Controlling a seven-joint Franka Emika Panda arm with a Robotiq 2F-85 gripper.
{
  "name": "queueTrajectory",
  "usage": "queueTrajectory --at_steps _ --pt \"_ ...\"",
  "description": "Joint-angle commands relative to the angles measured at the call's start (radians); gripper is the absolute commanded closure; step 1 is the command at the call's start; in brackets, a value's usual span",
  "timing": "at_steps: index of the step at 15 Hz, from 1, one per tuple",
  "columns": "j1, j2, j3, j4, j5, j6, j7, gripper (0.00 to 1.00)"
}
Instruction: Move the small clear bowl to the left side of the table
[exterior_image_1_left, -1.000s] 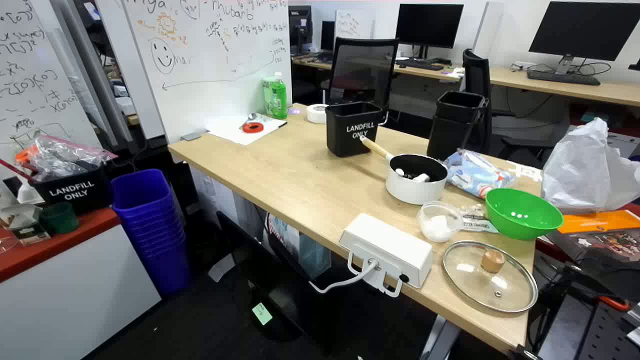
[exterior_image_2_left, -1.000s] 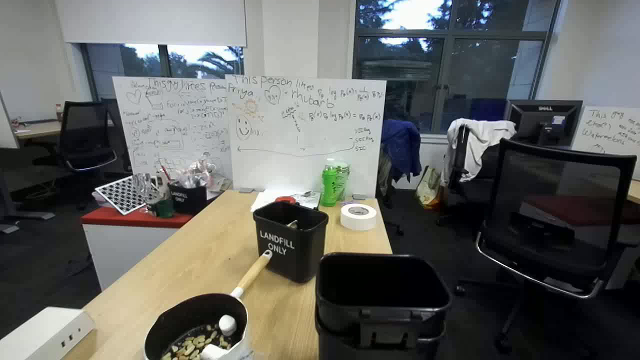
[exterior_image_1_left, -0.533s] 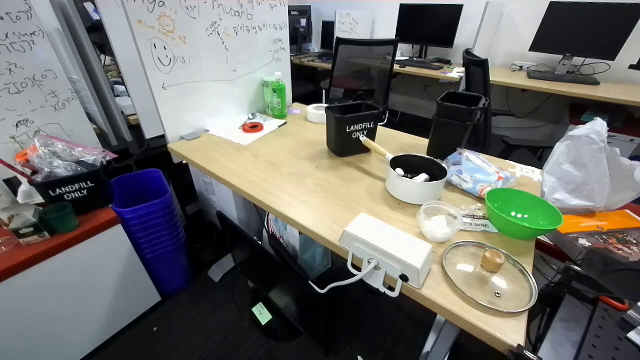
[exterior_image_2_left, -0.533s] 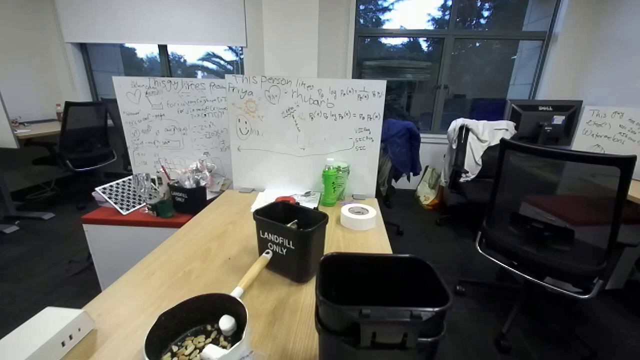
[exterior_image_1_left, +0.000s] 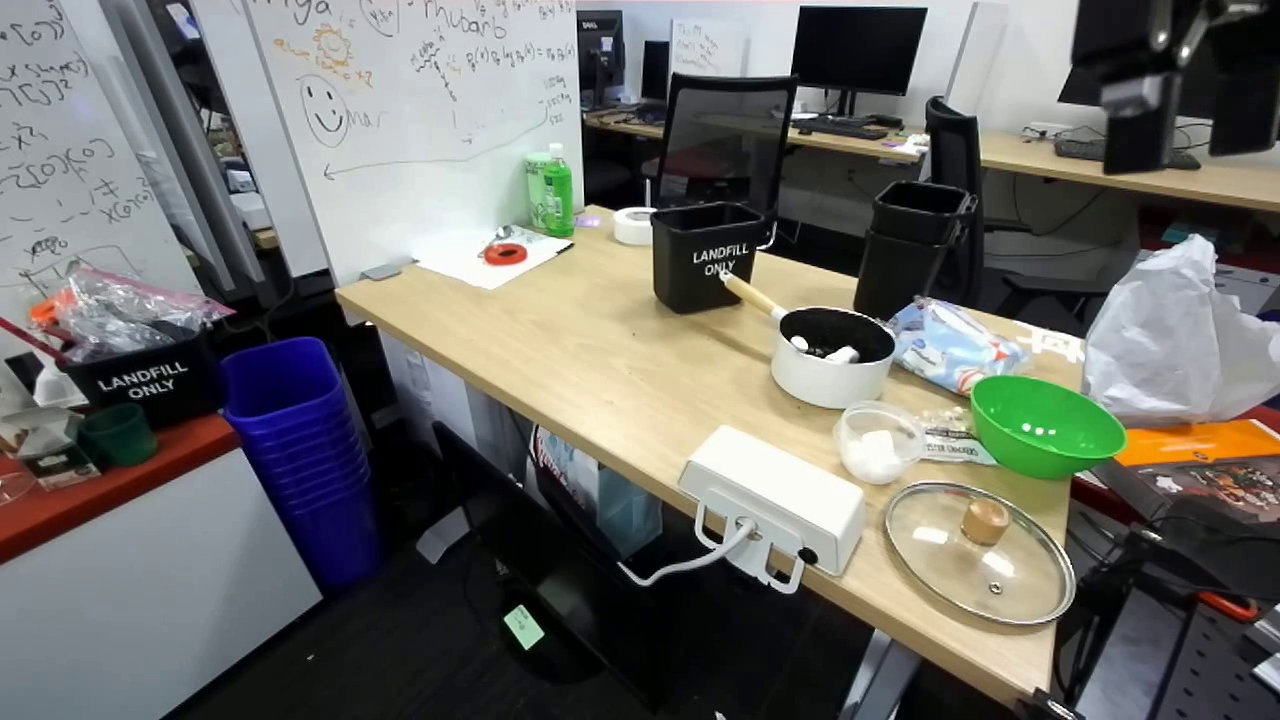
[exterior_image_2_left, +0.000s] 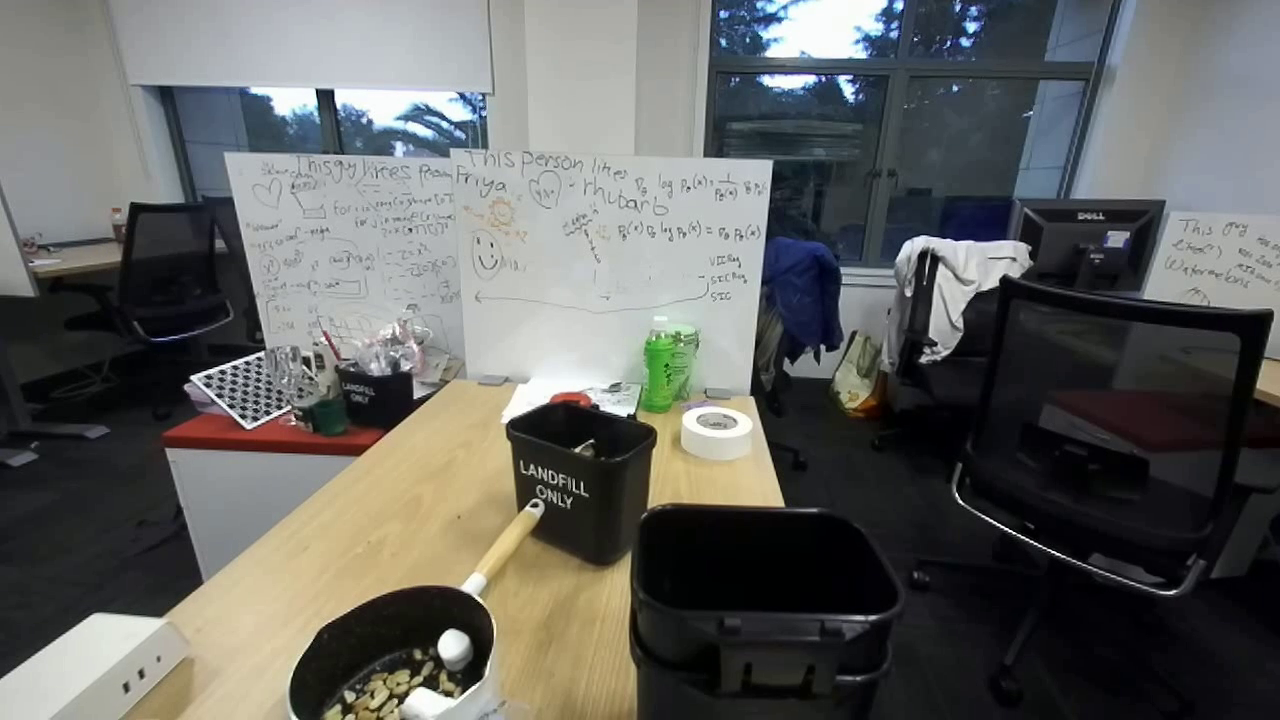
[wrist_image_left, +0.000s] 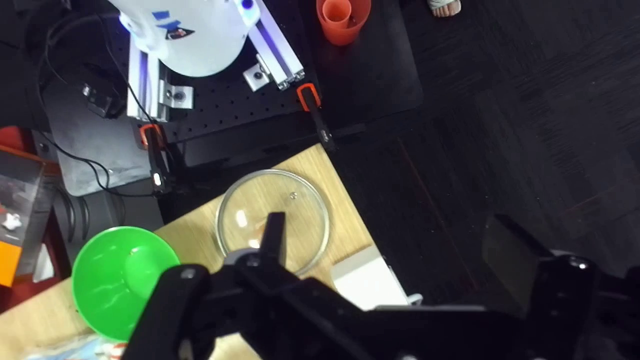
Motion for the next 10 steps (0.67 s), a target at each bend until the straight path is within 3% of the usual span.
queueTrajectory --at_steps 1,2,10 --pt "-0.03 0.047 0.021 0.028 -0.051 -0.118 0.128 0.0" --pt "-0.016 0.025 0.003 -0.001 -0.031 -0.05 0.069 0.0" --pt "-0.019 0.038 0.007 0.0 -0.031 -0.084 0.128 0.0"
